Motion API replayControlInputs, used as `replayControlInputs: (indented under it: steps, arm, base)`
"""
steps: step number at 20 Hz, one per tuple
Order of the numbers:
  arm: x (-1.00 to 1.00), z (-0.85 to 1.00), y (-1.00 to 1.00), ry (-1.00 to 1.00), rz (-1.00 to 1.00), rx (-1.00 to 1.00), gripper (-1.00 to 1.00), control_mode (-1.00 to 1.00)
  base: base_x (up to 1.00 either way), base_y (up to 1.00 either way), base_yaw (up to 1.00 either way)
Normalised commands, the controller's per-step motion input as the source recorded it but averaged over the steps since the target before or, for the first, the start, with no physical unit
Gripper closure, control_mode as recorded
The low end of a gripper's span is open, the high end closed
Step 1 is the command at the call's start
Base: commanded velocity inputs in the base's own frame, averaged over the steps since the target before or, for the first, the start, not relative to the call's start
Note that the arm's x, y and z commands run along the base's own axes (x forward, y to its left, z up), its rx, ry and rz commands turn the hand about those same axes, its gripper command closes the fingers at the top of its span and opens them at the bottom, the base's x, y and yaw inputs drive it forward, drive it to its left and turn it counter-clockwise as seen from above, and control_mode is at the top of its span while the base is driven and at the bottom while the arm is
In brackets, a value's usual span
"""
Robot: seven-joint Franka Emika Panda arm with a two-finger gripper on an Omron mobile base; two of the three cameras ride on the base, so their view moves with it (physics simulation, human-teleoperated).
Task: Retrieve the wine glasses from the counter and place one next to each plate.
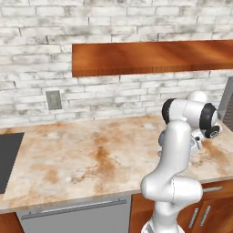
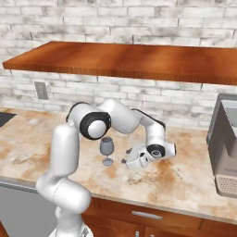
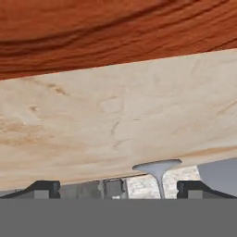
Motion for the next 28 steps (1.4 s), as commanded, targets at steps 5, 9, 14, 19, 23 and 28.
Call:
replayControlInputs:
  steps: [5, 9, 14, 19, 23, 28]
  arm:
    - [0.00, -0.01, 0.31, 0.00, 0.00, -0.01, -1.00, -1.00]
    - [0.00, -0.02, 0.33, 0.00, -0.01, -0.01, -1.00, -1.00]
    - [0.00, -0.16, 0.25, 0.11, -0.01, -0.02, -1.00, -1.00]
    - [0.00, -0.01, 0.28, 0.09, -0.01, -0.01, -1.00, -1.00]
    - [0.00, -0.02, 0.27, 0.08, 0.00, 0.00, -1.00, -1.00]
    - [-0.15, -0.01, 0.18, 0.04, 0.00, 0.00, -1.00, -1.00]
  base:
    - [0.00, 0.00, 0.00]
    - [0.00, 0.00, 0.00]
    - [0.00, 0.00, 0.00]
    - [0.00, 0.00, 0.00]
    - [0.00, 0.00, 0.00]
    - [0.00, 0.00, 0.00]
